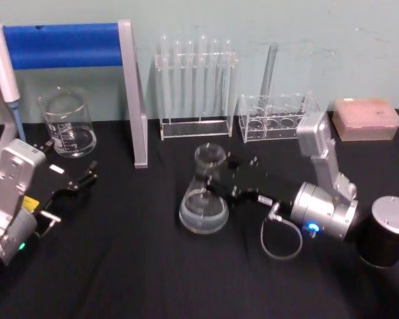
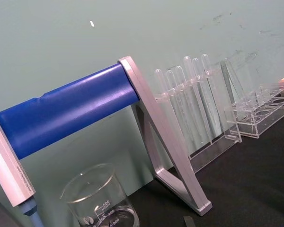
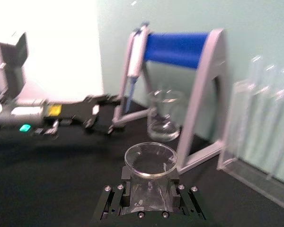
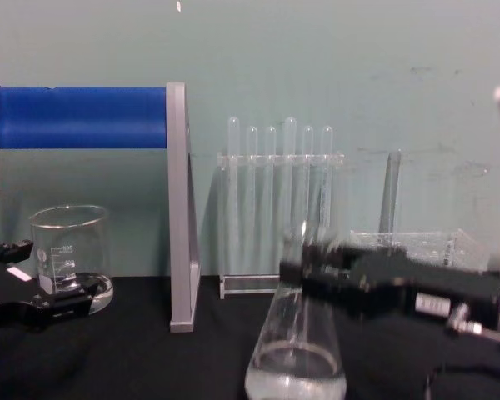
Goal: Grasp the erlenmeyer flask with one hand, shake it three times, then place it back.
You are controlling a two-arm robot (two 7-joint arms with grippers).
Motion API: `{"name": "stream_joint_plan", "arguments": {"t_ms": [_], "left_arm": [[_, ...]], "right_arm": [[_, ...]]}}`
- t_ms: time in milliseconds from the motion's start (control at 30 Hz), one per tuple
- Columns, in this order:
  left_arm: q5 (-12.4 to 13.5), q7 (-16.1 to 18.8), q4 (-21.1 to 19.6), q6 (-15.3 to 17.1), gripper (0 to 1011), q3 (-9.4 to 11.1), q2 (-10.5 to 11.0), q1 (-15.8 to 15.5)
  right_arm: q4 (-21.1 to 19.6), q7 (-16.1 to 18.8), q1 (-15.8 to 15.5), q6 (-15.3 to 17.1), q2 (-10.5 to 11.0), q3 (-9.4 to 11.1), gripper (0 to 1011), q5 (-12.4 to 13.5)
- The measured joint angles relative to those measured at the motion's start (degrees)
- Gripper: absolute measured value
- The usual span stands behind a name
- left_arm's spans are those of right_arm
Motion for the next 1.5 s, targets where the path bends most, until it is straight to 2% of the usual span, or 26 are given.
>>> {"name": "stream_joint_plan", "arguments": {"t_ms": [333, 367, 567, 700, 933, 1133, 1233, 1267, 1333, 1367, 1433, 1500], "left_arm": [[0.0, 0.0, 0.0, 0.0, 1001, 0.0, 0.0, 0.0], [0.0, 0.0, 0.0, 0.0, 1001, 0.0, 0.0, 0.0], [0.0, 0.0, 0.0, 0.0, 1001, 0.0, 0.0, 0.0], [0.0, 0.0, 0.0, 0.0, 1001, 0.0, 0.0, 0.0], [0.0, 0.0, 0.0, 0.0, 1001, 0.0, 0.0, 0.0], [0.0, 0.0, 0.0, 0.0, 1001, 0.0, 0.0, 0.0], [0.0, 0.0, 0.0, 0.0, 1001, 0.0, 0.0, 0.0], [0.0, 0.0, 0.0, 0.0, 1001, 0.0, 0.0, 0.0], [0.0, 0.0, 0.0, 0.0, 1001, 0.0, 0.0, 0.0], [0.0, 0.0, 0.0, 0.0, 1001, 0.0, 0.0, 0.0], [0.0, 0.0, 0.0, 0.0, 1001, 0.0, 0.0, 0.0], [0.0, 0.0, 0.0, 0.0, 1001, 0.0, 0.0, 0.0]], "right_arm": [[-11.7, -12.7, -3.3, 4.9, -0.1, 5.8, 453, -0.3], [-13.6, -15.1, -4.0, 5.7, -0.2, 6.8, 453, -0.7], [-19.1, -22.4, -6.7, 7.4, -0.9, 9.7, 453, -3.4], [-20.5, -24.6, -7.7, 8.2, -1.2, 11.0, 453, -4.7], [-21.1, -24.8, -8.3, 8.6, -1.6, 11.9, 453, -5.9], [-21.2, -21.4, -8.4, 8.4, -1.5, 11.4, 453, -6.2], [-21.4, -17.3, -8.2, 7.9, -1.3, 10.1, 453, -6.0], [-21.4, -17.3, -8.2, 7.9, -1.3, 10.1, 453, -6.0], [-21.7, -14.1, -8.0, 7.3, -0.9, 8.5, 453, -5.6], [-21.7, -14.1, -8.0, 7.3, -0.9, 8.5, 453, -5.6], [-21.9, -10.7, -7.6, 6.8, -0.3, 6.4, 453, -5.2], [-22.1, -8.8, -7.4, 6.5, 0.1, 5.1, 453, -5.0]]}}
